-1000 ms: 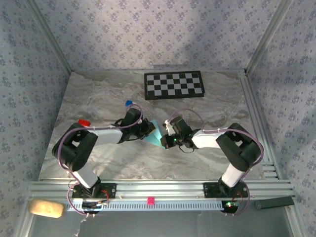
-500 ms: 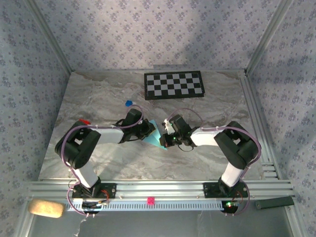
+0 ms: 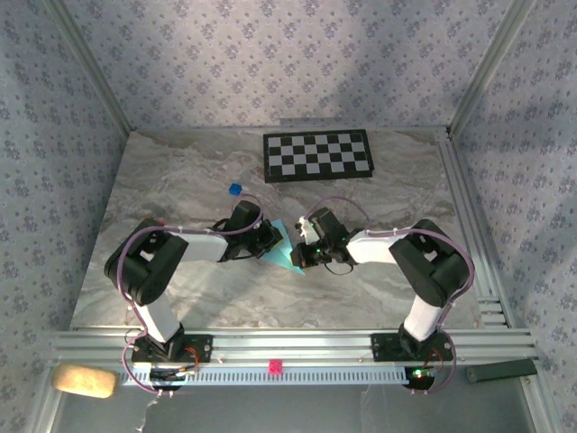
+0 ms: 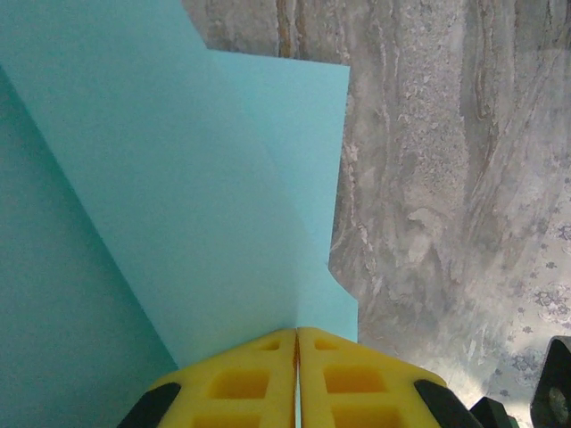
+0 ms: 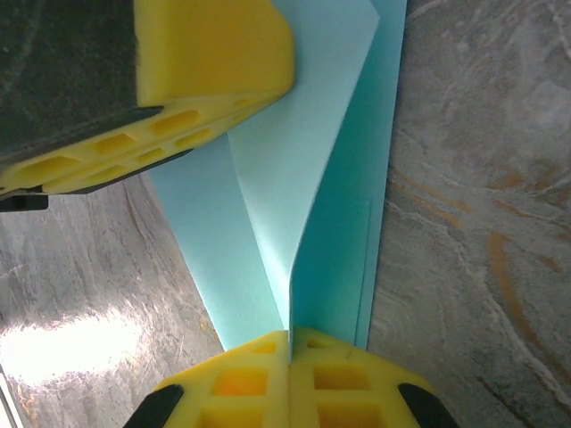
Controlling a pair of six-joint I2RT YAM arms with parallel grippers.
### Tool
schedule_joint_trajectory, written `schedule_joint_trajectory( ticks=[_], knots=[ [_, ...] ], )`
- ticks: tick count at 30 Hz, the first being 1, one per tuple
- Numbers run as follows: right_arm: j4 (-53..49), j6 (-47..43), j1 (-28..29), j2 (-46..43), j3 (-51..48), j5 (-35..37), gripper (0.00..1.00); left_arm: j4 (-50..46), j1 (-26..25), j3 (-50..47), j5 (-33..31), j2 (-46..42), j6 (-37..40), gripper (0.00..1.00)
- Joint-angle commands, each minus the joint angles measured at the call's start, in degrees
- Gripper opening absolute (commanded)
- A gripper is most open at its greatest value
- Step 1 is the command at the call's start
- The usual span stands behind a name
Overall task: Fold a paper plane with a square sheet of paper (pick it up from the middle)
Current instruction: Fourth fold the wing at the center of the table.
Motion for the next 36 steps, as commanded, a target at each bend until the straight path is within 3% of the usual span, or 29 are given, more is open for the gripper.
schedule_joint_trajectory(
  ticks=[1,36],
  knots=[
    [-5.64,0.15,-0.3,2.2,0.43,-1.21,0.04,-2.6,0.01,-0.01,-2.07,-0.06,0.9,0.09],
    [-8.03,1.82,-1.85,4.65,1.3,-1.36,0.02,-3.04,-0.7,3.04,-0.05,2.46,4.85,0.14]
  ],
)
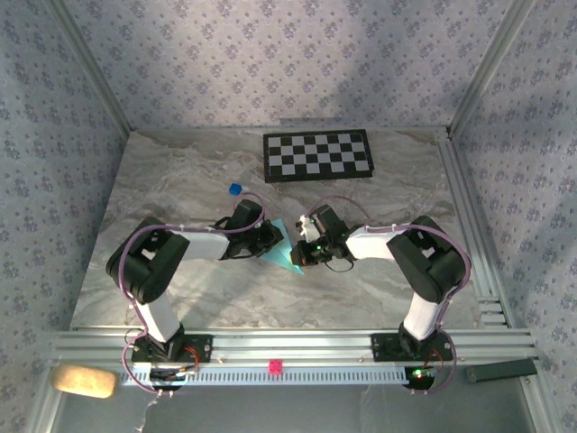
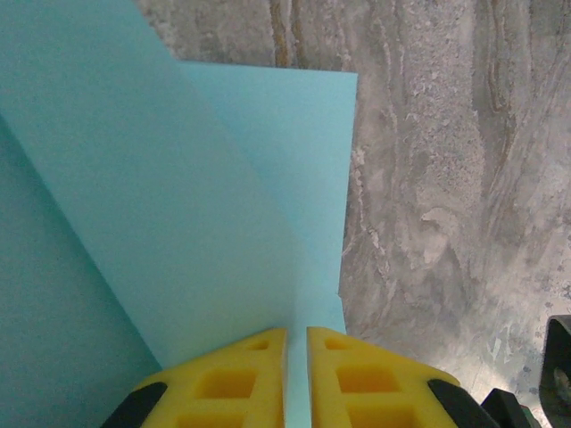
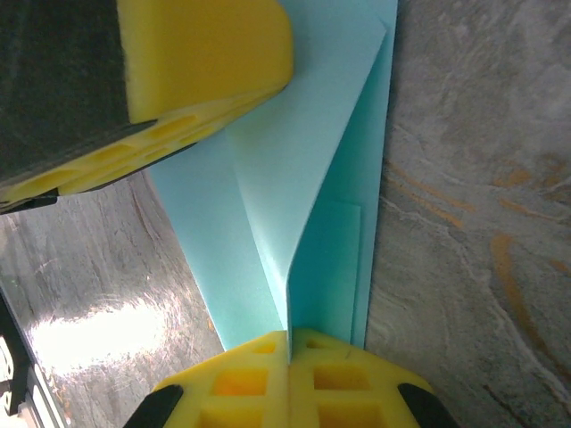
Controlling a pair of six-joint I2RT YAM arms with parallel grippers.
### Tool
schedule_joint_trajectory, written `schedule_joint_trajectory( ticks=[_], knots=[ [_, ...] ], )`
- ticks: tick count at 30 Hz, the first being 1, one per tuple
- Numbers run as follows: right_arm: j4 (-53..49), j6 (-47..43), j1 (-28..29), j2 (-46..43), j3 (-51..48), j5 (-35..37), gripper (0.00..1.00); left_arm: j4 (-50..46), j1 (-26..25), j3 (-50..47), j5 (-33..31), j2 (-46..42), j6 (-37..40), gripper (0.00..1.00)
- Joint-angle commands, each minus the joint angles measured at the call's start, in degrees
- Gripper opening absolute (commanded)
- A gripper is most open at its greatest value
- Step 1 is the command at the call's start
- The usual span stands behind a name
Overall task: Fold a paper plane with a square sheet of paper (pick it up from the middle)
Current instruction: Fourth fold the wing at the center of the table.
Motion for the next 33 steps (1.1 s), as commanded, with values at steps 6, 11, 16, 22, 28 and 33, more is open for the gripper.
schedule_joint_trajectory(
  ticks=[6,11,16,22,28,33],
  knots=[
    [-6.14,0.55,-0.38,2.74,-0.32,2.21,0.03,-3.51,-0.48,1.81,-0.6,2.6,1.22,0.13],
    [-6.56,0.33,-0.53,2.47,-0.21,2.07,0.05,-3.98,-0.5,1.76,-0.9,3.55,1.38,0.12],
    [-7.32,0.37,-0.75,1.69,-0.26,1.76,0.08,-5.27,-0.53,1.62,-1.84,3.37,1.69,0.11],
    [-7.34,0.82,-1.21,-0.47,-0.74,-1.89,0.12,-4.72,-0.42,1.82,-1.26,3.72,2.38,0.11],
    [-7.32,1.01,-1.94,-2.44,-2.25,-3.9,0.13,-4.58,-0.44,1.67,-1.31,3.81,2.56,0.11],
    [-7.02,0.88,-2.52,-3.45,-3.44,-6.59,0.13,-4.48,-0.45,1.3,-1.36,3.81,2.46,0.11]
  ],
)
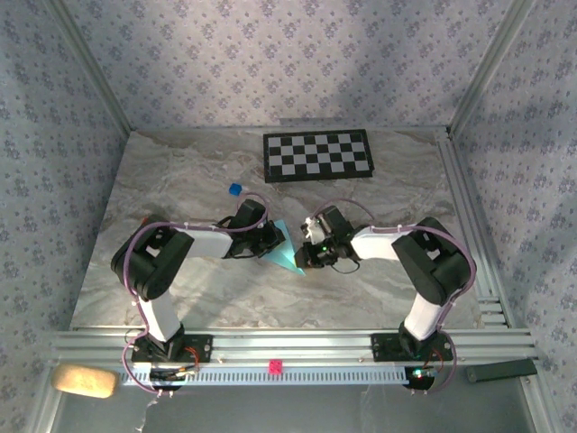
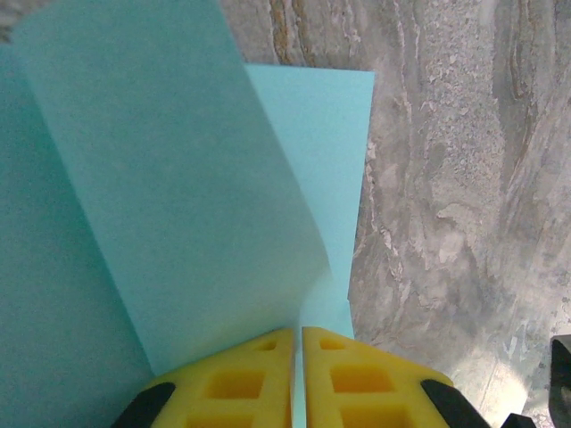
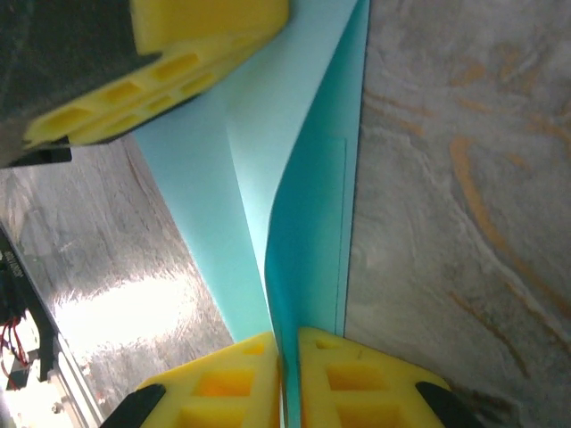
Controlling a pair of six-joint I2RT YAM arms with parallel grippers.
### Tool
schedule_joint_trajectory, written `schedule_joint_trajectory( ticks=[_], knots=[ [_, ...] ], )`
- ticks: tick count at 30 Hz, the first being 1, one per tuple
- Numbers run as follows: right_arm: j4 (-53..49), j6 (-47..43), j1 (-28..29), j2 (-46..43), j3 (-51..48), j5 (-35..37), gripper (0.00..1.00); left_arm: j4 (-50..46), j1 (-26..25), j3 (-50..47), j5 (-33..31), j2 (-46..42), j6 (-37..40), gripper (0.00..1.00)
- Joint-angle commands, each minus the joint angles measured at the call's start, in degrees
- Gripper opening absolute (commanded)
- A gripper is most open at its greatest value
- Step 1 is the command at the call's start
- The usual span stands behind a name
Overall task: Fold a paper plane with a square sheet of paper (pick it up from the middle)
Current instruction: Fourth fold the wing at the center of the table.
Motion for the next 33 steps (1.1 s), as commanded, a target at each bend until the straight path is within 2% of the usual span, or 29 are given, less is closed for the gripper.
schedule_joint_trajectory(
  ticks=[1,11,22,33],
  knots=[
    [-3.87,0.47,-0.49,-1.46,-1.54,-2.62,0.13,-3.06,-0.08,-0.06,-1.42,1.97,1.36,0.11],
    [-1.31,3.16,-1.98,-0.4,1.15,-3.77,0.19,-2.16,-0.1,-0.35,-0.98,2.15,1.38,0.11],
    [-0.2,3.54,-2.29,2.08,3.67,-5.62,0.2,-1.72,-0.15,-0.72,-0.8,1.98,1.27,0.11],
    [2.16,4.05,-2.68,3.34,0.43,-7.88,0.05,-1.72,-0.13,-1.06,-1.06,1.98,1.09,0.11]
  ],
)
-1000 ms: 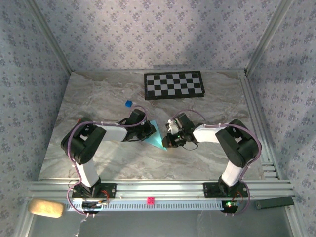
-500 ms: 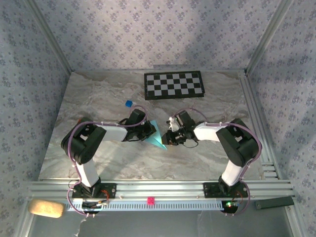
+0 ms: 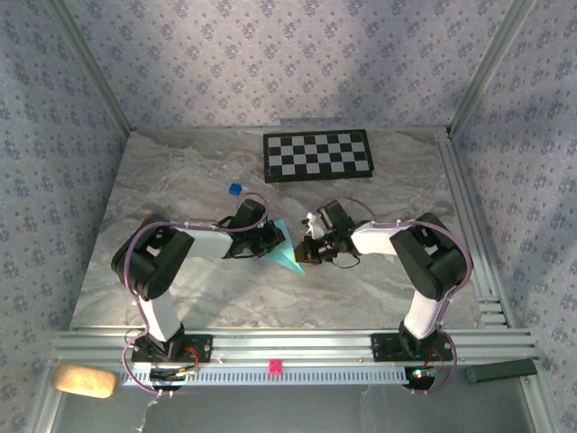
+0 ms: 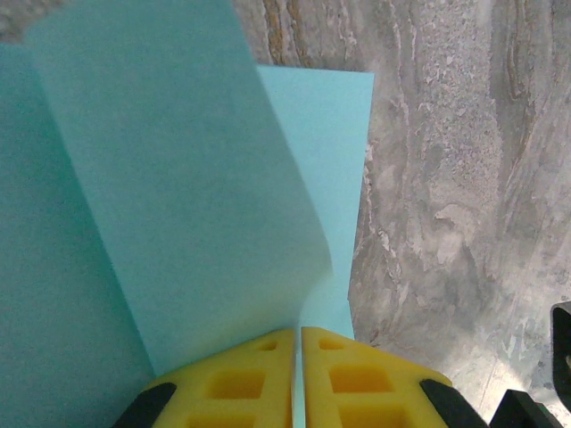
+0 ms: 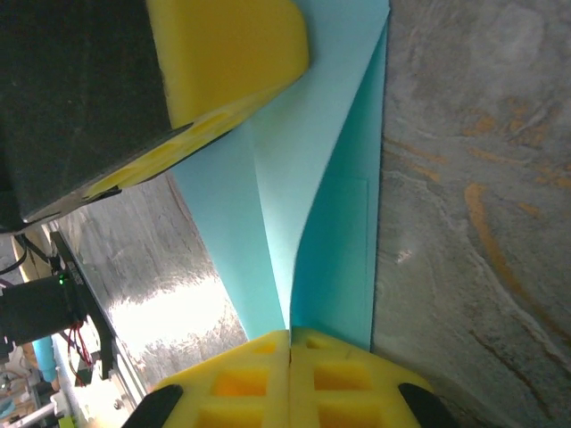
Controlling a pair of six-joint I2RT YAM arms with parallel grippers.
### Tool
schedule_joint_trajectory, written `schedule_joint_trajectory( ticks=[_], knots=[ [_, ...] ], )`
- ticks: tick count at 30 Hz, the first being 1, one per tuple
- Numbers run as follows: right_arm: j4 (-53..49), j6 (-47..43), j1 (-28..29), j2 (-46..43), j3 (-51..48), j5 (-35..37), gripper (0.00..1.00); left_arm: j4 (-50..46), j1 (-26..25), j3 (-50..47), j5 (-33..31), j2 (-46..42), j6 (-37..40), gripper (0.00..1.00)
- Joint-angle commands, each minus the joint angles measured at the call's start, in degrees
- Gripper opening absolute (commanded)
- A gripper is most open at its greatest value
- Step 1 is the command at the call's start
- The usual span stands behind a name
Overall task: Fold a paper plane with a square sheet of paper (pick it up from the middle)
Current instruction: Fourth fold the wing at the center of the table.
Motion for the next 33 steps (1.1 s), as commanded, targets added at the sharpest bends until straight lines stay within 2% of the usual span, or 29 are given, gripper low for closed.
schedule_joint_trajectory(
  ticks=[1,15,18,26,33],
  knots=[
    [1.05,0.48,-0.39,1.19,-2.22,-2.48,0.05,-2.2,-0.09,-1.18,-1.33,1.79,0.86,0.11],
    [-0.16,-0.13,-0.83,0.32,-4.1,-3.58,0.07,-2.12,0.03,-1.77,-1.72,2.13,0.45,0.1],
    [-1.33,-0.73,-0.99,-0.23,-4.32,-3.8,0.1,-2.11,0.07,-1.75,-1.72,2.04,0.41,0.1],
    [-5.21,-4.16,-0.89,-1.28,-4.1,-0.88,0.15,-2.2,0.08,-1.62,-1.64,2.04,0.42,0.1],
    [-6.54,-5.32,-0.61,-1.27,-4.57,0.38,0.09,-2.25,0.1,-1.63,-1.62,2.04,0.37,0.1]
  ],
)
